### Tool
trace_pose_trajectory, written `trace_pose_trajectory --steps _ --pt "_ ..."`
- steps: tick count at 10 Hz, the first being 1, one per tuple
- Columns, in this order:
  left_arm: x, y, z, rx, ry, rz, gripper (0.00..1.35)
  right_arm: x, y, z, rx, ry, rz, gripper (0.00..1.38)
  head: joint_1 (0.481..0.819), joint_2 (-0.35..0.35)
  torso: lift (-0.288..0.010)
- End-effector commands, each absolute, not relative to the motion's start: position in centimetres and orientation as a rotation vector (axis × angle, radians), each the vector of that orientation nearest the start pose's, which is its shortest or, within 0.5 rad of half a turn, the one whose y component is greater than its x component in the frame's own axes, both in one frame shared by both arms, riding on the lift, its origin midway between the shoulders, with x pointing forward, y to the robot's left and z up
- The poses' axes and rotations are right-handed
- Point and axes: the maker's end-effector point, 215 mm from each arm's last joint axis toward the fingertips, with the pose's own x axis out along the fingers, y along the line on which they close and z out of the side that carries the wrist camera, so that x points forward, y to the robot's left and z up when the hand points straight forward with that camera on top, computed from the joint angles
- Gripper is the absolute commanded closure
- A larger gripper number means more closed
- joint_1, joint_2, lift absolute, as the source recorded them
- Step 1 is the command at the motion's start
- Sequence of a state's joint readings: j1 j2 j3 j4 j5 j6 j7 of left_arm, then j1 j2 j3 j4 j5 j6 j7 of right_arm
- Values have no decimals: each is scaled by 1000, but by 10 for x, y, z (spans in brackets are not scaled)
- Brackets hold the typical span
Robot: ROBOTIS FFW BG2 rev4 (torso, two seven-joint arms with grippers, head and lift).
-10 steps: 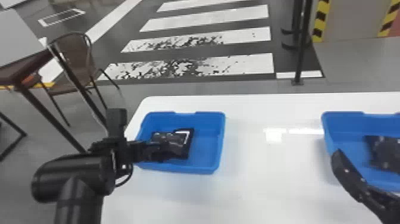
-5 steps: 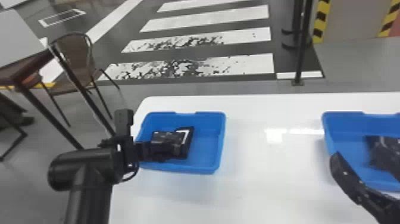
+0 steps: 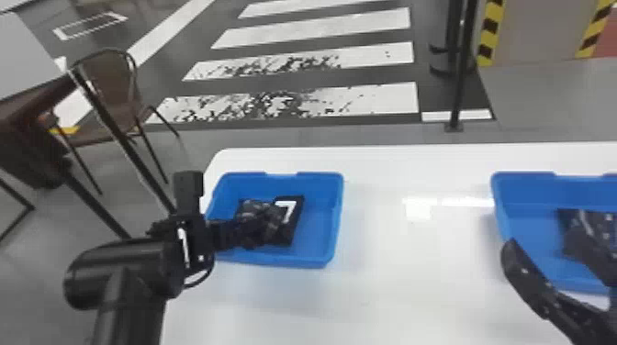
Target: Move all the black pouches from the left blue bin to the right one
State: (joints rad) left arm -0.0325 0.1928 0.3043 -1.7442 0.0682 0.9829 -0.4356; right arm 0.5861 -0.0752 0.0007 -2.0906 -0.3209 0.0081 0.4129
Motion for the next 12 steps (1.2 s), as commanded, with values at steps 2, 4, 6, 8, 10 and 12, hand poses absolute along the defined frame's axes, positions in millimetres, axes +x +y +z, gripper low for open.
trace_pose_trajectory --steps 2,4,6,8,10,12 --pt "520 370 -458 -117 716 -93 1006 401 -148 -332 276 35 442 200 695 259 -140" --pt "524 380 -448 -57 682 -69 1208 399 -147 -335 284 46 443 202 695 265 -140" --pt "518 372 -431 -44 638 -93 1208 398 -145 -338 291 55 445 202 695 274 -140" --pt "496 347 -399 -69 565 -162 1208 397 -143 -336 293 56 454 202 695 269 -140" --pt "480 299 -370 -132 478 -284 1208 397 -133 -334 331 66 489 202 695 243 -140" --pt "470 236 -357 -226 423 -429 1208 396 -102 -336 460 110 575 202 695 205 -140"
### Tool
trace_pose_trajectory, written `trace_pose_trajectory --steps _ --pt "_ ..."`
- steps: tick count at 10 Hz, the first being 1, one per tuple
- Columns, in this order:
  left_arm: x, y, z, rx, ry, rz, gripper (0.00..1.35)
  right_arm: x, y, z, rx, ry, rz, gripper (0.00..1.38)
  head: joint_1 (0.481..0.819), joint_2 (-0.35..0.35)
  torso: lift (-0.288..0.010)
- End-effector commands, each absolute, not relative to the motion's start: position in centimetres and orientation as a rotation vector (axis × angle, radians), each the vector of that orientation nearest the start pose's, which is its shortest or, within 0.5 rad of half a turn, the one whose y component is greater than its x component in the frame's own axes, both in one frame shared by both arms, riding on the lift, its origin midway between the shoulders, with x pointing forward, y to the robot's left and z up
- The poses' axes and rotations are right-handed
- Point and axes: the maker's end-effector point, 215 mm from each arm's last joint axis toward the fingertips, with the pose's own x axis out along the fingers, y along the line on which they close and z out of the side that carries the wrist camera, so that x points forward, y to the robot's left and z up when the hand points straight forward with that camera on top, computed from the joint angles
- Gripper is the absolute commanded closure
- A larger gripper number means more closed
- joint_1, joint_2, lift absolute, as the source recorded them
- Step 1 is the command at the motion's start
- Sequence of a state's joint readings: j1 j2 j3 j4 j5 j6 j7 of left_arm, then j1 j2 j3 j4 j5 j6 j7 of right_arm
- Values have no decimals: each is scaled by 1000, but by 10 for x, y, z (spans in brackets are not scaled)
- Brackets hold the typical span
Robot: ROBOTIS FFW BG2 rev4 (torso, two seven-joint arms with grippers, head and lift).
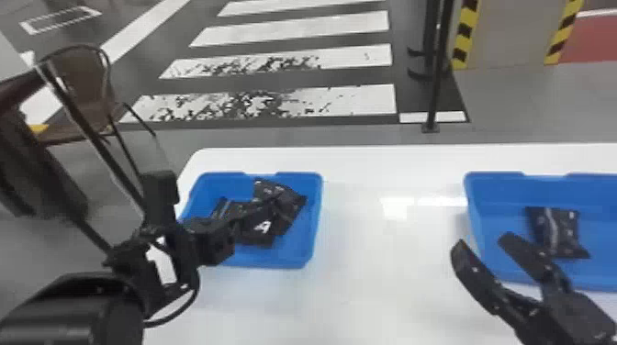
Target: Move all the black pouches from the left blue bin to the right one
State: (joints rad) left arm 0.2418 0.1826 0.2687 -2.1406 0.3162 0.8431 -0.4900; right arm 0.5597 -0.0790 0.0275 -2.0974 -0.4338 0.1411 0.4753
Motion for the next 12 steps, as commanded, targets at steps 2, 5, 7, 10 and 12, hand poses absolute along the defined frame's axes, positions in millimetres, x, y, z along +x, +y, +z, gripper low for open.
trace_pose_trajectory --steps 2,5,7,10,12 --pt "458 179 -356 -300 421 -545 1208 398 -75 -332 549 130 649 202 695 167 -140" --pt "441 113 -350 -365 429 -685 1208 407 -60 -332 603 145 689 209 695 112 -140" --pt "432 87 -348 -385 440 -743 1208 416 -60 -338 608 155 689 211 695 66 -140" --pt "421 56 -347 -402 459 -813 1208 428 -49 -335 639 147 708 234 695 22 -140" --pt "418 49 -345 -409 459 -828 1208 428 -43 -336 657 154 715 940 695 10 -140"
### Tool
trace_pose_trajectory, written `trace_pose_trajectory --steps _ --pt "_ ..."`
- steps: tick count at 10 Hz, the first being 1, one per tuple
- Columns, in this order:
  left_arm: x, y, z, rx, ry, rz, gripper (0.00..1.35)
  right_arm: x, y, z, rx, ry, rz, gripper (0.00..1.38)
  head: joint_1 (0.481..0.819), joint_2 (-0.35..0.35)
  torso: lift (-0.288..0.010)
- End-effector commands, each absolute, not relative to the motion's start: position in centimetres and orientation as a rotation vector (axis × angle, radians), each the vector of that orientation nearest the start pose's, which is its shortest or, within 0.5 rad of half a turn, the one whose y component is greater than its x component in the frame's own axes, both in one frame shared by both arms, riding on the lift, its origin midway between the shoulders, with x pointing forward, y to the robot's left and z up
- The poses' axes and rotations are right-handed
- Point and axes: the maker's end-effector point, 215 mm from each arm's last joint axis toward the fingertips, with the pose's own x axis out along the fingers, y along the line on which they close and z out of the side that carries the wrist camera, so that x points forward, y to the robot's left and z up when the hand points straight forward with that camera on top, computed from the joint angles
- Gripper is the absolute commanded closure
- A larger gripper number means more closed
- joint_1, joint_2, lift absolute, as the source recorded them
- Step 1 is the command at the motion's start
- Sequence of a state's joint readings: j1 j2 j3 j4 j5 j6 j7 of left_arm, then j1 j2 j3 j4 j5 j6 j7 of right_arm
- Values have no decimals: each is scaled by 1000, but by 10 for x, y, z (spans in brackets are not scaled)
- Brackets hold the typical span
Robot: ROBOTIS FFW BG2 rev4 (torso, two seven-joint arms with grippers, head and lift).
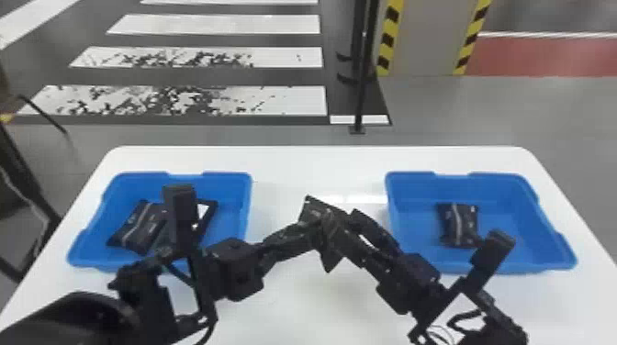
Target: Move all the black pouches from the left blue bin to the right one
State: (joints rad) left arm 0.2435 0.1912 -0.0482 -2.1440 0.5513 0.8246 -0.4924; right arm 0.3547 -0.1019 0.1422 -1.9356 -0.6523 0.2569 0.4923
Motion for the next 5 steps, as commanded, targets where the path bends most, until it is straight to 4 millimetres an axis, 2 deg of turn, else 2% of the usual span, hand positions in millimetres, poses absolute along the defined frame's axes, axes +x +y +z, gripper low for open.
trace_pose_trajectory --steps 1,5 --pt "418 51 -347 -407 464 -825 1208 429 -44 -333 657 141 713 1302 695 9 -140" --pt "427 56 -339 -410 432 -807 1207 414 -24 -330 743 170 762 1277 695 27 -140"
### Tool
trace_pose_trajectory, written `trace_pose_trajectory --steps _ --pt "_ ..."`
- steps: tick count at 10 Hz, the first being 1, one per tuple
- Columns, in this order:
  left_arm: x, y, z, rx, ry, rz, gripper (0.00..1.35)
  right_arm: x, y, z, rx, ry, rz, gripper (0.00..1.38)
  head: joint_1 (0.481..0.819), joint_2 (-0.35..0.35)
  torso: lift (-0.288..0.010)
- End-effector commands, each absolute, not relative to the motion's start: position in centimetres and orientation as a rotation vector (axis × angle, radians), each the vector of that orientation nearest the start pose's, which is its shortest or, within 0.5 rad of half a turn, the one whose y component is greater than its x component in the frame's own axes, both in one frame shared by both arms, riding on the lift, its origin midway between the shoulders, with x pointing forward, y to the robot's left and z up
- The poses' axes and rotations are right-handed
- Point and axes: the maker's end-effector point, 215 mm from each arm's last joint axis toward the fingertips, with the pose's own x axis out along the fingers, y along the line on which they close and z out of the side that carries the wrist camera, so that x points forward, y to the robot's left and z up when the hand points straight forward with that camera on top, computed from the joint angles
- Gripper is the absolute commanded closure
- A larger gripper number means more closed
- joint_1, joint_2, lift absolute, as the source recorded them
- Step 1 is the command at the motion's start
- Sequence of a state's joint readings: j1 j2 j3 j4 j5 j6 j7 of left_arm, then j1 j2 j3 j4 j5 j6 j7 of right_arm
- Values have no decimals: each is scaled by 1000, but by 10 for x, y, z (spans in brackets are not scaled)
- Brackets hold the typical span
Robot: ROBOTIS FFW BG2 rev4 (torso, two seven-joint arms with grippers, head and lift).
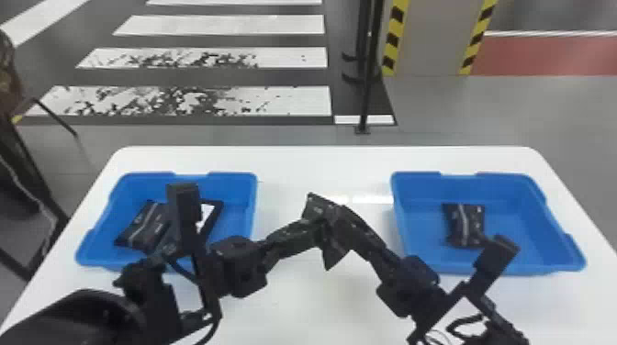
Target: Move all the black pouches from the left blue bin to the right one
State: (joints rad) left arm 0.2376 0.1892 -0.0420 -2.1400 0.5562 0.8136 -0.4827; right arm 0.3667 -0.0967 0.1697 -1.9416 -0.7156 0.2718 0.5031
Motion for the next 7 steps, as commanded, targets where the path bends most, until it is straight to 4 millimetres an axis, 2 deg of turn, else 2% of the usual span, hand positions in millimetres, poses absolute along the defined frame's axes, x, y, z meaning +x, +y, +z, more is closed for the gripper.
trace_pose_trajectory --steps 1,2,3,4,6,7 --pt "429 57 -338 -420 427 -800 1174 412 -21 -328 764 173 771 1277 695 36 -140" --pt "427 56 -339 -440 432 -801 845 414 -22 -326 784 168 769 1277 695 45 -140" --pt "425 59 -345 -445 448 -792 335 426 -39 -325 768 150 741 1277 695 47 -140" --pt "424 63 -348 -449 452 -784 76 444 -64 -322 733 128 707 1277 695 45 -140" --pt "424 68 -349 -454 449 -772 160 485 -124 -324 605 100 623 1277 695 -8 -140" --pt "427 75 -348 -450 443 -757 167 508 -160 -333 536 102 561 1277 695 -44 -140"
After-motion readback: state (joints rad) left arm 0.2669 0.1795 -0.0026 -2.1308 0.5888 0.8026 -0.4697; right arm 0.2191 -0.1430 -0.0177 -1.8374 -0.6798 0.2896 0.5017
